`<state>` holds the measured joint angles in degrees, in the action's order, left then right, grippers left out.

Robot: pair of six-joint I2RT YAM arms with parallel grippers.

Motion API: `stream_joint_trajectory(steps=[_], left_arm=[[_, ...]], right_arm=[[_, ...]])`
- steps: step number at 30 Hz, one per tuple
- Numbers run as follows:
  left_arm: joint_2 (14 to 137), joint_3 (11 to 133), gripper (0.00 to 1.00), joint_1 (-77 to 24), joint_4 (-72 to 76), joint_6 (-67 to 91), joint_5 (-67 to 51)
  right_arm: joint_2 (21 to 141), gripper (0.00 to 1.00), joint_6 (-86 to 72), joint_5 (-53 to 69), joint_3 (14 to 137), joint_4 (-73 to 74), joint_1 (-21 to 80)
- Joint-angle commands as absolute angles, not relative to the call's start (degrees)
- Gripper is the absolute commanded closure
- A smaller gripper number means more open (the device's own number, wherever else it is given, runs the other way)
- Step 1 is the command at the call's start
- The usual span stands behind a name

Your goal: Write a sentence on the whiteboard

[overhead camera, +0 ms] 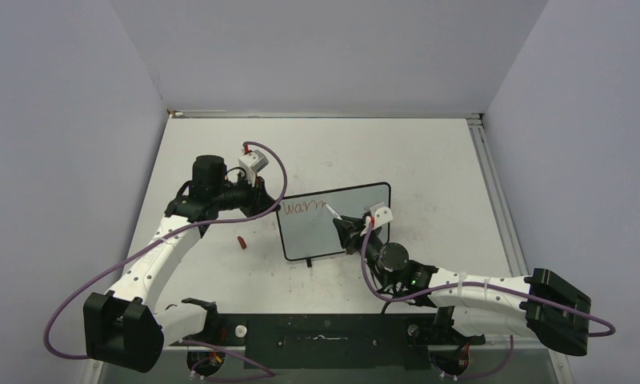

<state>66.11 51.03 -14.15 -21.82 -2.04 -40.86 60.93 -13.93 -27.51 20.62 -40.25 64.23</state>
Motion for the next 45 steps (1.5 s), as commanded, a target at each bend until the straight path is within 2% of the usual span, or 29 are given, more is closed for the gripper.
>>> stream_joint_trajectory(steps=[1,30,45], left_arm=[[66.1,51.0,1.00,-13.7,-23.8,-3.2,-38.9],[66.3,51.1,1.00,-13.7,-23.8,-3.2,-39.0],[66.4,51.1,1.00,-13.7,-23.7,-3.2,-38.9]], right_arm=[[59.8,0.95,-12.9,-30.7,22.5,-42.4,64.2],[58.0,0.95,-18.9,-30.7,17.5,-36.8,64.3],[52.7,0.95,-15.3,-29.0,19.6,-36.7,64.4]])
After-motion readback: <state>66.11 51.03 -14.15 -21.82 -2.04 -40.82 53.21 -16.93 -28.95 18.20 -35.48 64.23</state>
